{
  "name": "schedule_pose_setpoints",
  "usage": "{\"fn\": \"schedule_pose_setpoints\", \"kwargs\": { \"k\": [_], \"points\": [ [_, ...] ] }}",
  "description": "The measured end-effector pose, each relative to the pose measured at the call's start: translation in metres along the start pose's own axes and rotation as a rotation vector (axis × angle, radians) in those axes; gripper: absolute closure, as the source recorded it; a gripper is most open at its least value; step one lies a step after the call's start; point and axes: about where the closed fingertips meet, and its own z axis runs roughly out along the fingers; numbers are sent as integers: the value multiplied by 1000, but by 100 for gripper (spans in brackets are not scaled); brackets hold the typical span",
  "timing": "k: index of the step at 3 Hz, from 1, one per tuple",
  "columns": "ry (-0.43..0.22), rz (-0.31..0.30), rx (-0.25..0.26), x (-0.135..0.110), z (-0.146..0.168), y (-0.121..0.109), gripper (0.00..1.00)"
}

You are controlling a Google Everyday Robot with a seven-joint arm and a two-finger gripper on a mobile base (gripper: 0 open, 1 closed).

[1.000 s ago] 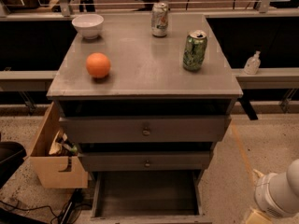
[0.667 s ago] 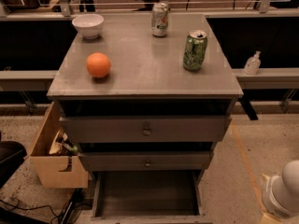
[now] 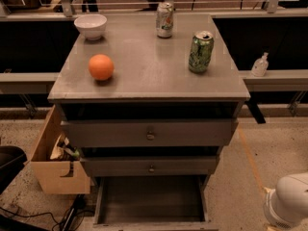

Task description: Close bottom drawer

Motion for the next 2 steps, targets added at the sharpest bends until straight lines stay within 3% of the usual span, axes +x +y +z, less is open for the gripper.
{"fn": "schedule_pose_setpoints", "kwargs": {
  "k": [1,2],
  "points": [
    [3,-7,-1,0,3,1,0],
    [3,-8,-2,1,4,1,18]
  ]
}}
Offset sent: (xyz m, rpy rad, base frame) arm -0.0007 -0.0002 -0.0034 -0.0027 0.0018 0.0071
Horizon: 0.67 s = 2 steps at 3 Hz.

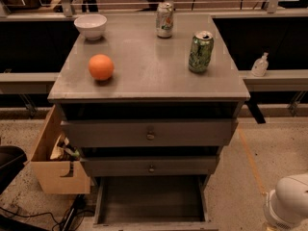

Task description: Close bottom drawer

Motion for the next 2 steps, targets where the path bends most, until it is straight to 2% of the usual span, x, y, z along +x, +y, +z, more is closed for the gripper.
{"fn": "schedule_pose_setpoints", "kwargs": {
  "k": [1,2],
  "points": [
    [7,-2,-1,-1,1,0,42],
    [9,-44,-14,-15,35,16,64]
  ]
}}
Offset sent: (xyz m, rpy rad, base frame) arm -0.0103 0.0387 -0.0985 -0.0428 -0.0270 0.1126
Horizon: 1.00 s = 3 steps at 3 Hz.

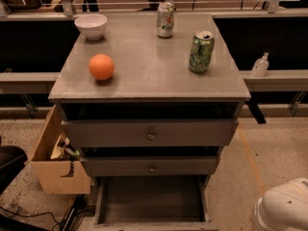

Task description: Close bottom drawer

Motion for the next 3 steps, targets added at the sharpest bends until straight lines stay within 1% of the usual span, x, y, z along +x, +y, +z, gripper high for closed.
{"fn": "schedule_pose_setpoints", "kwargs": {
  "k": [1,2,3],
  "points": [
    [-51,-76,5,-19,52,19,87],
    [-112,-157,-21,-45,102,34,100],
    [-155,-220,-42,-66,142,45,100]
  ]
}}
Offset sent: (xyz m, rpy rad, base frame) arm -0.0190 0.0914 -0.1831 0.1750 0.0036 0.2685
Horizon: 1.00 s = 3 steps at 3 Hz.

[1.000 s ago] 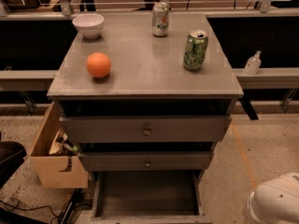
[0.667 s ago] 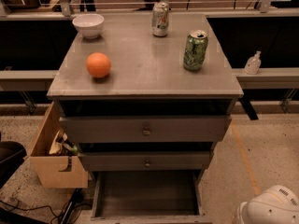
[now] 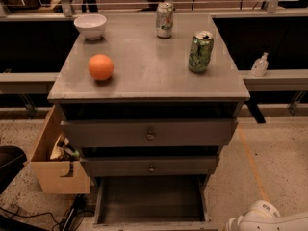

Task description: Close bottom drawer

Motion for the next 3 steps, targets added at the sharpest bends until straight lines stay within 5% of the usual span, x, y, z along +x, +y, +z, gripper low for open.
{"fn": "schedule_pose_setpoints", "kwargs": {
  "k": [2,3],
  "points": [
    [-5,-6,-15,-4,17,6,100],
    [-2,-29,-63,-16,68,13,100]
  ]
}}
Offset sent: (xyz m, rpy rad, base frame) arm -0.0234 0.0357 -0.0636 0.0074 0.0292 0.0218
